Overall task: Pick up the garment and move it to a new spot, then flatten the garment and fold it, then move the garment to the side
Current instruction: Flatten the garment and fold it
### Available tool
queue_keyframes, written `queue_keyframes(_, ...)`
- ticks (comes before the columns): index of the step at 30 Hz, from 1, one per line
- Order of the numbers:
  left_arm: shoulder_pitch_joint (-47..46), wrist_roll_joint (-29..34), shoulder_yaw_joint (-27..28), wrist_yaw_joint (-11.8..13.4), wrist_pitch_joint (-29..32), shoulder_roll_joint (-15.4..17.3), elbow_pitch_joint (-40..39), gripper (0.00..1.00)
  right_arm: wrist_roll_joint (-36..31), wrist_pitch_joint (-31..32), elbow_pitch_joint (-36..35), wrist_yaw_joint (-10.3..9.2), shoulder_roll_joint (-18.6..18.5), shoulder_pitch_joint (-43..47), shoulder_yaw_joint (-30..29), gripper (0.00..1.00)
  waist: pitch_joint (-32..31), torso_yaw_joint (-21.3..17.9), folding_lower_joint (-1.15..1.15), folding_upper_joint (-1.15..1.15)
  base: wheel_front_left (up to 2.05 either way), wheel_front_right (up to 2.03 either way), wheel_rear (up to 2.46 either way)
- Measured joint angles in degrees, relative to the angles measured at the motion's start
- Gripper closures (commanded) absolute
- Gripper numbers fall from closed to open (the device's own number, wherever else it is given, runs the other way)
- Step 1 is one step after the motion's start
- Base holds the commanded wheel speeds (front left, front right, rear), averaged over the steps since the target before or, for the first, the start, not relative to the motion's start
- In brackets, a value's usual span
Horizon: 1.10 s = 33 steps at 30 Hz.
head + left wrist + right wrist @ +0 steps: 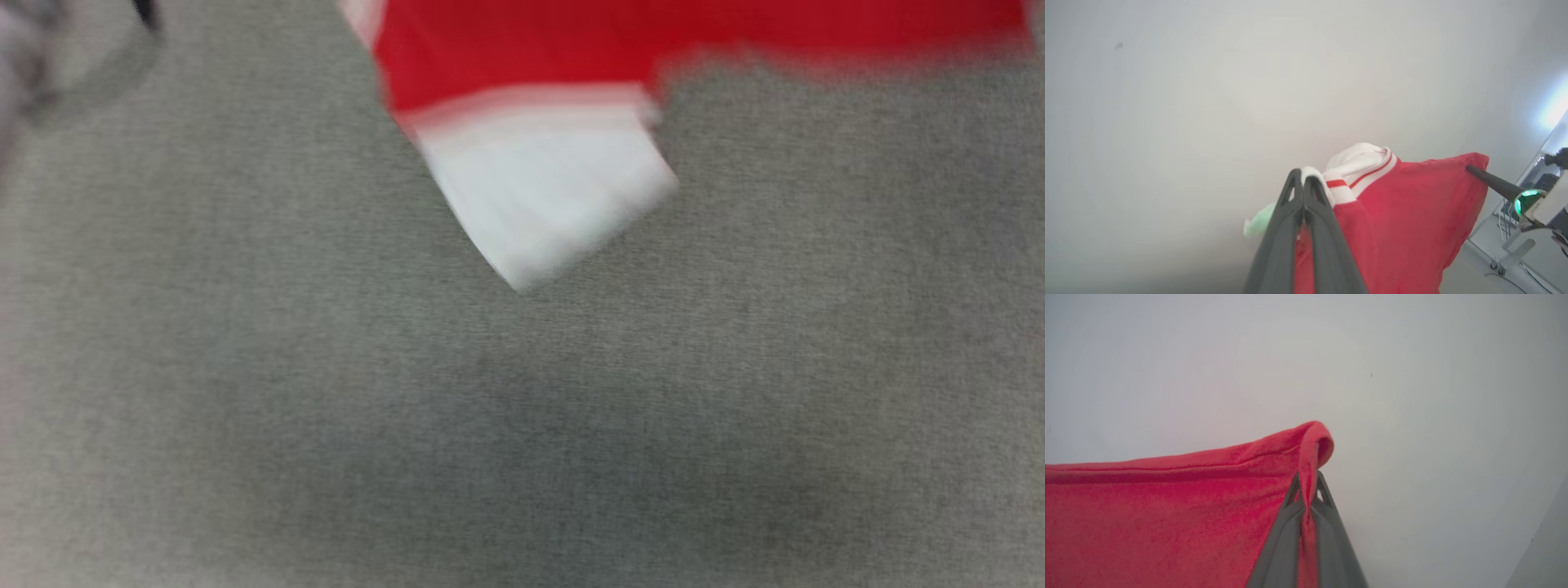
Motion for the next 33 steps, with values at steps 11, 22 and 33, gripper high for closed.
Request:
queue_keyframes(11, -9.2, 0.1, 2.7, 0.0, -5.2, -4.6, 9.4, 1.00, -6.4, -11.4, 10.6, 0.00, 4.7, -6.4, -3.3, 1.00, 1.1, -3.2, 0.00, 0.00, 0.00, 0.00, 0.00)
queue_keyframes(22, 25.4, -9.9, -1.8, 0.0, -3.9, 2.3, -11.7, 1.00, 5.3, -4.8, -0.3, 0.00, 1.4, 17.9, 6.4, 1.00, -0.1, -3.2, 0.00, 0.00, 0.00, 0.00, 0.00)
queue_keyframes(33, 54.0, -7.7, -1.4, 0.0, -6.7, 9.5, -30.2, 1.00, 22.4, 4.3, -30.8, 0.00, -15.1, 52.4, 10.4, 1.00, -4.1, -2.2, 0.00, 0.00, 0.00, 0.00, 0.00)
